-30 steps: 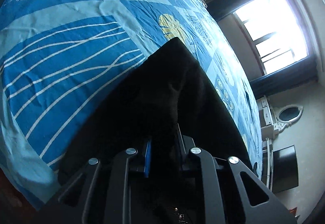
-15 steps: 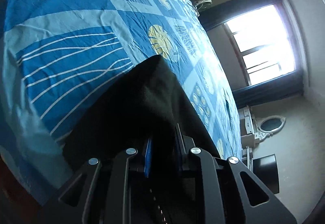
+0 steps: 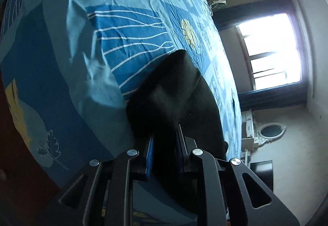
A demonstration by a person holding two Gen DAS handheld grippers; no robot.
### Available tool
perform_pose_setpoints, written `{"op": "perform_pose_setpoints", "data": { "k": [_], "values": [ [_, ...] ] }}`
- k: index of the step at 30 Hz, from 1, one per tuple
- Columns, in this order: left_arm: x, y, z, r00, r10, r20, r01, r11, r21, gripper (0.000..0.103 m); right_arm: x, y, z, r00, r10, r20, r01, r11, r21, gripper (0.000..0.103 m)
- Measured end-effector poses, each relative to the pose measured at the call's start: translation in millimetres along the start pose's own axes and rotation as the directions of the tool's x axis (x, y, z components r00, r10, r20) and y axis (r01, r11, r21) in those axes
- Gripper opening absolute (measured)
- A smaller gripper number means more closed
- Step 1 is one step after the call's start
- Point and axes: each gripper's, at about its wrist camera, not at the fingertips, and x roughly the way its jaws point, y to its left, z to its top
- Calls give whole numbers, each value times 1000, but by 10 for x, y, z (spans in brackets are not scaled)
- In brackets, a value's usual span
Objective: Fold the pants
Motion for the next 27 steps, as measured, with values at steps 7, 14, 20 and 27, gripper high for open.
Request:
{"op": "perform_pose_setpoints", "data": {
  "k": [7, 14, 20, 27],
  "values": [
    [-68, -78, -95, 999, 35, -11, -34, 994, 103, 19, -112, -39, -18, 999, -36, 31, 36, 999, 21, 35],
    [-285, -518, -312, 991, 123, 43, -130, 929, 346, 29, -697, 411, 624, 956, -170, 237, 208, 967, -146, 70],
    [-44, -1080, -565, 999, 40, -1, -35, 895, 445, 79, -420, 875, 1838, 844, -403, 354, 513, 801, -310, 77],
    [801, -1161, -758, 988, 60, -143, -14, 953, 304, 85, 684, 951, 2651, 617, -680, 396, 778, 453, -435, 77]
  ]
}}
